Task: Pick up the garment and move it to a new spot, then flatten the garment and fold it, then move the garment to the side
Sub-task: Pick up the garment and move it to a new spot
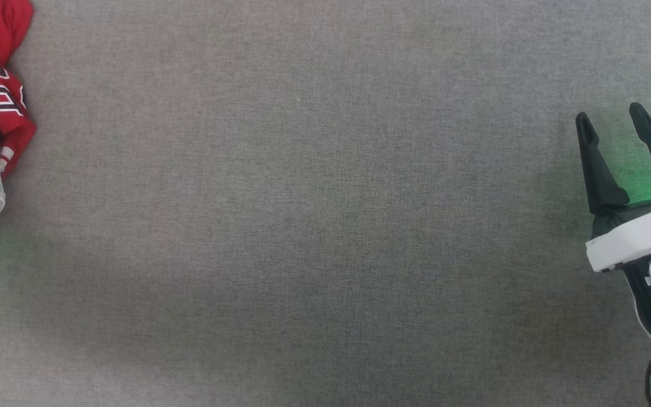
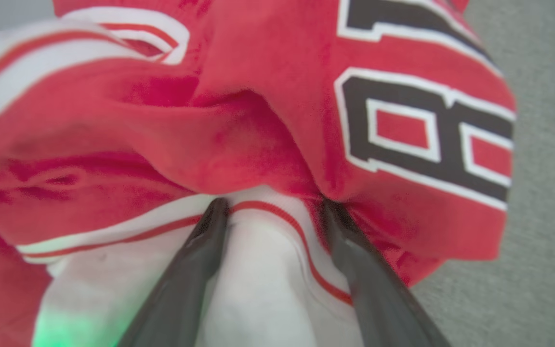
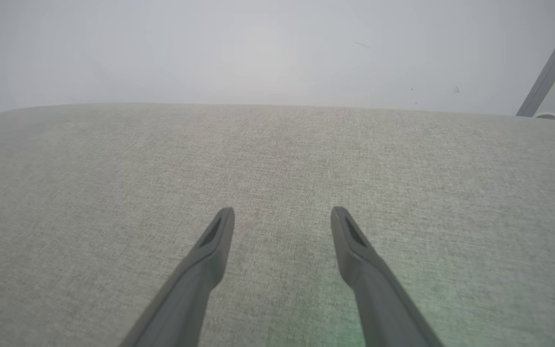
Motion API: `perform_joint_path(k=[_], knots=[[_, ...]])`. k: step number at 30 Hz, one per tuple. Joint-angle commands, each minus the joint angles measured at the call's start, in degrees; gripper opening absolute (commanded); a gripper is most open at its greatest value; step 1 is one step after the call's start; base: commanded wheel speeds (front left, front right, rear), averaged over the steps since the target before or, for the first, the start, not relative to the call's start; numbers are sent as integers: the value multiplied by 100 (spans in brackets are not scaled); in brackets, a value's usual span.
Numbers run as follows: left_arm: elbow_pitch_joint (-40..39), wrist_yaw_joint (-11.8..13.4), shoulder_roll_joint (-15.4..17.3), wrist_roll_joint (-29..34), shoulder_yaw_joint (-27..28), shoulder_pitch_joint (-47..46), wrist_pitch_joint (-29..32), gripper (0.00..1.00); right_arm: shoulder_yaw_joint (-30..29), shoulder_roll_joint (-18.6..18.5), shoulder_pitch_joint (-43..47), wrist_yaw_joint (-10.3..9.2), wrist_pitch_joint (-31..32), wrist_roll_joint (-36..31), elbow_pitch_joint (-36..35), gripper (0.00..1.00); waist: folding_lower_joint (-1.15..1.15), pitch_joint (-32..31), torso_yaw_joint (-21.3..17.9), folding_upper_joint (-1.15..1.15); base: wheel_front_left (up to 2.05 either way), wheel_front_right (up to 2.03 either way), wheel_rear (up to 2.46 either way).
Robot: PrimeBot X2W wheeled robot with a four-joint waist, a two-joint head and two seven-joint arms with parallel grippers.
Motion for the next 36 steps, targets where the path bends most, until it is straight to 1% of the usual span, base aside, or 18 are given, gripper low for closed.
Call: perform_joint_path(k=[1,4,5,8,14,18,19,22,29,33,36], knots=[[289,-21,-287,101,-163,241,-74,0,-41,22,-33,0,22,-17,-29,100,0,-52,27,-1,0,0,0],[275,-36,-115,78,-153,99,-397,0,-67,57,-5,0,-26,1,19,100,0,-182,47,-1,0,0,0],[275,-36,-115,78,-153,99,-397,0,-67,57,-5,0,-26,1,19,100,0,-182,47,-1,0,0,0],[182,-37,97,74,-199,-38,-670,0,-124,92,83,0,-84,22,98,100,0,-354,88,-1,0,0,0],[-327,-39,460,-3,-521,-94,-987,0,-206,159,258,0,-200,36,302,100,0,-804,176,-1,0,0,0],[-783,-40,762,-98,-762,-97,-1042,0,-242,223,373,0,-297,83,431,100,0,-1125,220,-1,0,0,0],[-1059,-41,923,-127,-895,-116,-1018,0,-244,268,412,0,-349,91,507,100,0,-1281,234,-1,0,0,0],[-1485,-40,1160,-166,-1066,-164,-905,0,-253,323,496,0,-402,89,596,100,0,-1501,254,-1,0,0,0],[-2641,-28,1556,-152,-1250,-280,-405,0,-370,465,647,0,-551,110,778,100,0,-1872,261,-1,0,0,0],[-3442,98,1699,-191,-1266,-161,-31,0,-429,550,730,0,-640,119,852,100,0,-2031,209,-1,0,0,0],[-4110,243,1783,-230,-1271,-31,258,0,-474,612,755,0,-698,125,898,100,0,-2129,149,-1,0,0,0]])
